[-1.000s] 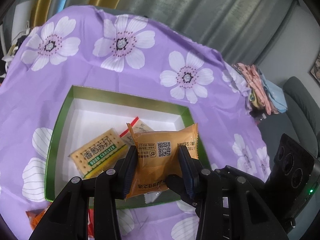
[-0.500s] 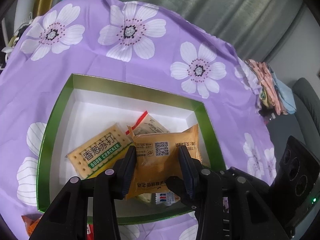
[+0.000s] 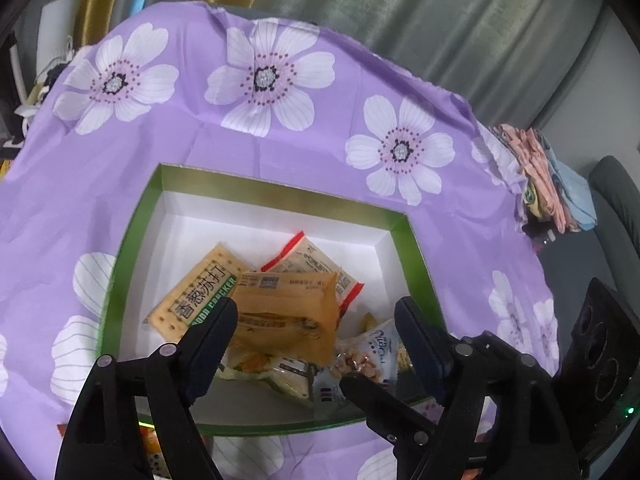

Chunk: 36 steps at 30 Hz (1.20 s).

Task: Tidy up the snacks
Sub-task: 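Lower the tan bag into the box and open the right gripper, then withdraw the right gripper and move it to the orange bag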

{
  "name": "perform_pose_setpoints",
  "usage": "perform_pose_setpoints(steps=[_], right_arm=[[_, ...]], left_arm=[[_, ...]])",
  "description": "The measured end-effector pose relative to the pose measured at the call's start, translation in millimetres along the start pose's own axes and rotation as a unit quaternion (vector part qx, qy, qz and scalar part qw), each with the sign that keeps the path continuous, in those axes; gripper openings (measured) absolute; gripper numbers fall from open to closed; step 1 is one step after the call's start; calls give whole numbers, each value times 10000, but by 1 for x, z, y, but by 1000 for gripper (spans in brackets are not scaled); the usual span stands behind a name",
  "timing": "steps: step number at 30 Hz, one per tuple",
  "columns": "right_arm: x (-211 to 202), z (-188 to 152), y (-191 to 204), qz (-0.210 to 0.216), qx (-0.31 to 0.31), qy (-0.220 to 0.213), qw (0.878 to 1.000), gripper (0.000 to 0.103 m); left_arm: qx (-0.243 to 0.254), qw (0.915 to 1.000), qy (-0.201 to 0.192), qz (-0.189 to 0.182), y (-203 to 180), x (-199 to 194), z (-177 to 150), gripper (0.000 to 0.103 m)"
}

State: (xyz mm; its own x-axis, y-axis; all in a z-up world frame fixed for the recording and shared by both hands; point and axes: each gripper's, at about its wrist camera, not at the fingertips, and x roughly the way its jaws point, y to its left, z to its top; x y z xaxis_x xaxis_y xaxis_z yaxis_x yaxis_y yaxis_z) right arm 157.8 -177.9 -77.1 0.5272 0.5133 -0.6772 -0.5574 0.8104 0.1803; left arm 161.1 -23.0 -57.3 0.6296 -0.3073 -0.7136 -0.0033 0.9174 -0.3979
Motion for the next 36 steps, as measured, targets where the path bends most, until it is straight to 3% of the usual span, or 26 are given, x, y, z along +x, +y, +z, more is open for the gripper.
perform_pose_setpoints(steps=[6,10,14,19,23,36], right_arm=[[-12,-1,7,-57,-76,-81,9999,69],[-23,-1,13,-126,-93,-154,9998,74],[-35,-2,18,-244,-98,-248,9993,86],[-49,-2,23,-325,-89,-319,9989,88],[-59,-4,29,-359,-84,-371,9986,97],[-89,-19,55,-376,-90,-436,9983,98]], left_arm=[[39,9999,-90,79,-2,-16,-1,83],[96,9997,-189,130,-5,-29,-3,94],[103,9996,-231,122,-6,-40,-6,95],[131,9995,-271,95,-8,-54,-9,99],[124,9992,-370,82,-9,-68,-15,99],[140,9986,-504,40,-4,-106,-46,100]])
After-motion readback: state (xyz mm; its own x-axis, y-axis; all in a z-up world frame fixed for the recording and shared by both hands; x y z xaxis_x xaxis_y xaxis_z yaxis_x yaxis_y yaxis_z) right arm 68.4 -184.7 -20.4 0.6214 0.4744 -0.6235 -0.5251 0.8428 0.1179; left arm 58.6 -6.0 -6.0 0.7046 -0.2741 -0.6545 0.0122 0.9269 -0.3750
